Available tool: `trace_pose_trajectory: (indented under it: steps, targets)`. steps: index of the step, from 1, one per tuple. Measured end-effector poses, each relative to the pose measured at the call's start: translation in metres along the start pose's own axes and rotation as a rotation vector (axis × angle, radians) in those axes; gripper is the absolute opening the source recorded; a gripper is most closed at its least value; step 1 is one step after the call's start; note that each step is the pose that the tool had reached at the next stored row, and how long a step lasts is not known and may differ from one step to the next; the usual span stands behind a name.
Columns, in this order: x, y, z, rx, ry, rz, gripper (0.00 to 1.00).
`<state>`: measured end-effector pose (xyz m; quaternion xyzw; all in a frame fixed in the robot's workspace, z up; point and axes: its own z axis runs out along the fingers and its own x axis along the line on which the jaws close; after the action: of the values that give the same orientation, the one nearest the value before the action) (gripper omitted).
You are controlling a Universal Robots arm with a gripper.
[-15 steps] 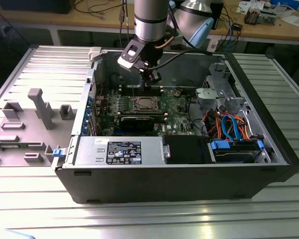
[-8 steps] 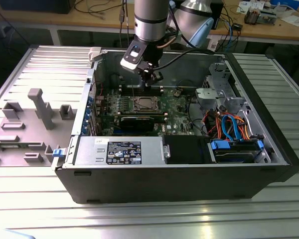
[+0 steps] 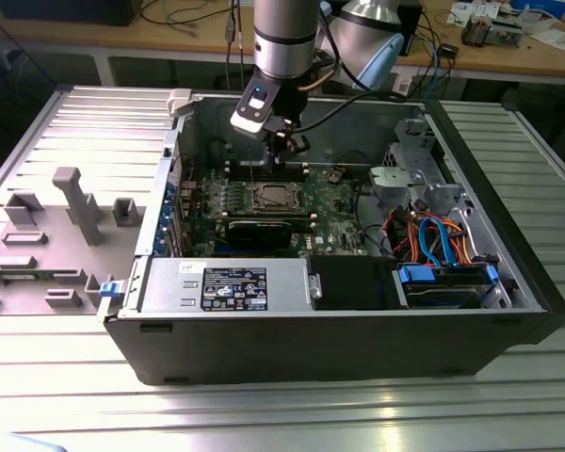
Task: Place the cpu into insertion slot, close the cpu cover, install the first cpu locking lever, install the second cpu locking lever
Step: 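Install the first cpu locking lever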
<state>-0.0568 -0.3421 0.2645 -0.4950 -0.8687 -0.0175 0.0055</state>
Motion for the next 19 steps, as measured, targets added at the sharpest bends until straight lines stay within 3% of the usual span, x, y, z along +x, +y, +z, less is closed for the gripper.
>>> trace_pose_trajectory:
  steps: [19]
  targets:
    - [0.0000, 0.0000, 0.0000, 0.0005, 0.0004, -0.019, 0.11]
